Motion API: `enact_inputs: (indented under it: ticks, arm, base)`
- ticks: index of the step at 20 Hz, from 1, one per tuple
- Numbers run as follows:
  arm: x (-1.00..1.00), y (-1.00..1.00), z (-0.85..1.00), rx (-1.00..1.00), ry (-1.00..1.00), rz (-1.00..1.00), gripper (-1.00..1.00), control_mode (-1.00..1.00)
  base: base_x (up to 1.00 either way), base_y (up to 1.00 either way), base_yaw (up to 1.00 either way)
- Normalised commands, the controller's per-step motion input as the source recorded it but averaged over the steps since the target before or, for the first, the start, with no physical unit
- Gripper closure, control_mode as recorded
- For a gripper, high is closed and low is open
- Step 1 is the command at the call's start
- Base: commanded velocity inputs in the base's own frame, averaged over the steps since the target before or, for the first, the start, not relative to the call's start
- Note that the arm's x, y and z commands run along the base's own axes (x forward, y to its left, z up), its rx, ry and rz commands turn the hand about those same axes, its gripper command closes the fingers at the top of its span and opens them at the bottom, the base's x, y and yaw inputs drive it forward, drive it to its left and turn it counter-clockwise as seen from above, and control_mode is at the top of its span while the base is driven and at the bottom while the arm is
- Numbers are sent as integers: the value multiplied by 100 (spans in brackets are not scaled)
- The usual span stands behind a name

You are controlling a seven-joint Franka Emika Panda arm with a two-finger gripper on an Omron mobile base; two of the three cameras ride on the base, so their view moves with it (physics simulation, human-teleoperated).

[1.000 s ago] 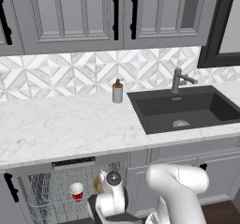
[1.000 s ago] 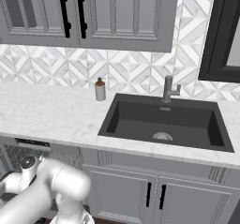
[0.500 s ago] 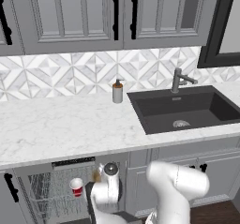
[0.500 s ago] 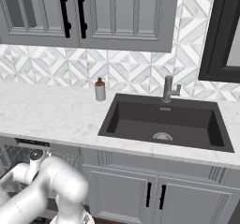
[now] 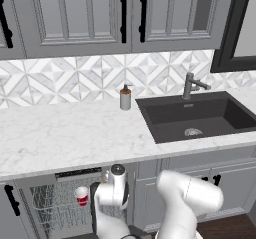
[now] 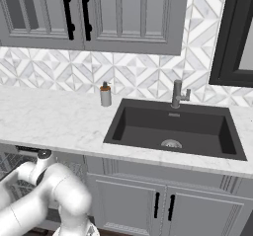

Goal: Pick up the cup and bowl from the counter, place them in the dishwasher, and close the dishwasher door.

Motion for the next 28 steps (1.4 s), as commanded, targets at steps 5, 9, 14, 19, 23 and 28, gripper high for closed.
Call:
enact_inputs:
  ticks: [5, 9, 14, 19, 23, 28]
  arm:
    - [-39, 0, 18, 0, -8, 0, -100, -100]
    - [-63, 0, 48, 0, -3, 3, -100, -100]
    - [-86, -5, 64, -2, 0, 4, -100, -100]
    - [-100, -6, 76, -10, 5, 6, -100, -100]
    - [-100, 0, 53, -15, 0, 9, -100, -100]
    - [-100, 1, 49, -14, 0, 14, -100, -100]
  base:
    - [0, 0, 0]
    - [0, 0, 0]
    - [0, 0, 0]
    - [0, 0, 0]
    - [0, 0, 0]
    - [0, 0, 0]
